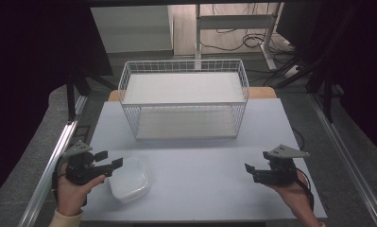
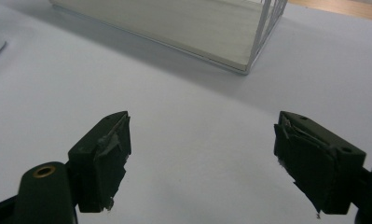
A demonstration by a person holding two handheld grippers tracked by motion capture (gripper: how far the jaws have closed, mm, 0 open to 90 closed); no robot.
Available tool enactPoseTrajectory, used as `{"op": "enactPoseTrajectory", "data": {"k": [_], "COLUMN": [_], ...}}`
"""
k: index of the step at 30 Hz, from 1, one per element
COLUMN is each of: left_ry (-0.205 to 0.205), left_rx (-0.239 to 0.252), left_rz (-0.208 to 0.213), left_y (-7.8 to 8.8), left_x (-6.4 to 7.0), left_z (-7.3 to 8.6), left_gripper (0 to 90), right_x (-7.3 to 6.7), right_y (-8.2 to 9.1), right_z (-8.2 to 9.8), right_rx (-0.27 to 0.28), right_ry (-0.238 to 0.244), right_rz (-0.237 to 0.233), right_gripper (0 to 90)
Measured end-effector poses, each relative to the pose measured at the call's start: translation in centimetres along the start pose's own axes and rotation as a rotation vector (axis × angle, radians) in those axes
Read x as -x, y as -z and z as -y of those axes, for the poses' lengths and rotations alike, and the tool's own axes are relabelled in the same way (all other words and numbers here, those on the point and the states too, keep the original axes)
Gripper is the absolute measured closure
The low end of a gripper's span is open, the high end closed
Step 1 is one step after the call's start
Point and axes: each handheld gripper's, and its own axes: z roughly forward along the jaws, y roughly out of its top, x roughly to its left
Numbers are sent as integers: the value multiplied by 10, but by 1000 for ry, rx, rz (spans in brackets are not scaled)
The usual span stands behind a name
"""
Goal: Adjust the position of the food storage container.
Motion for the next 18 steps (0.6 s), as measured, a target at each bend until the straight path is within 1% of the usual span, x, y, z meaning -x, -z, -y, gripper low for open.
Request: {"op": "enactPoseTrajectory", "data": {"k": [2, 3, 4, 5, 6, 7, 8, 9, 11, 12, 14, 15, 17, 18], "left_ry": [18, 21, 33, 33, 45, 47, 44, 44, 35, 45, 50, 66, 72, 82], "left_rx": [1, 1, -5, -5, -18, -26, -40, -40, -63, -74, -78, -85, -92, -116], "left_rz": [-18, -25, -44, -44, -55, -60, -75, -75, -105, -110, -112, -119, -120, -115], "left_y": [5, 7, 8, 8, 8, 7, 7, 7, 5, 5, 6, 6, 7, 5], "left_x": [-7, -9, -14, -14, -17, -18, -19, -19, -19, -22, -23, -26, -28, -30], "left_z": [3, 5, 8, 8, 11, 13, 15, 15, 19, 23, 25, 28, 30, 35], "left_gripper": [272, 270, 267, 264, 263, 262, 266, 274, 279, 299, 311, 340, 391, 423], "right_x": [0, 1, 1, 1, 1, 1, 1, 1, -2, -4, -4, -5, -5, -5], "right_y": [0, 0, -1, -1, -1, -2, -2, -2, -3, -3, -3, -4, -4, -5], "right_z": [1, 1, 2, 2, 2, 2, 2, 2, 2, 3, 3, 3, 3, 3], "right_rx": [-1, -4, -6, -6, -11, -14, -19, -19, -31, -37, -39, -43, -43, -45], "right_ry": [-2, -4, -6, -6, -11, -9, -2, -2, 21, 33, 34, 36, 35, 32], "right_rz": [3, 5, 5, 5, 0, 0, 6, 6, 27, 30, 27, 25, 25, 23], "right_gripper": [186, 186, 186, 186, 186, 186, 185, 185, 184, 184, 184, 184, 184, 184]}}
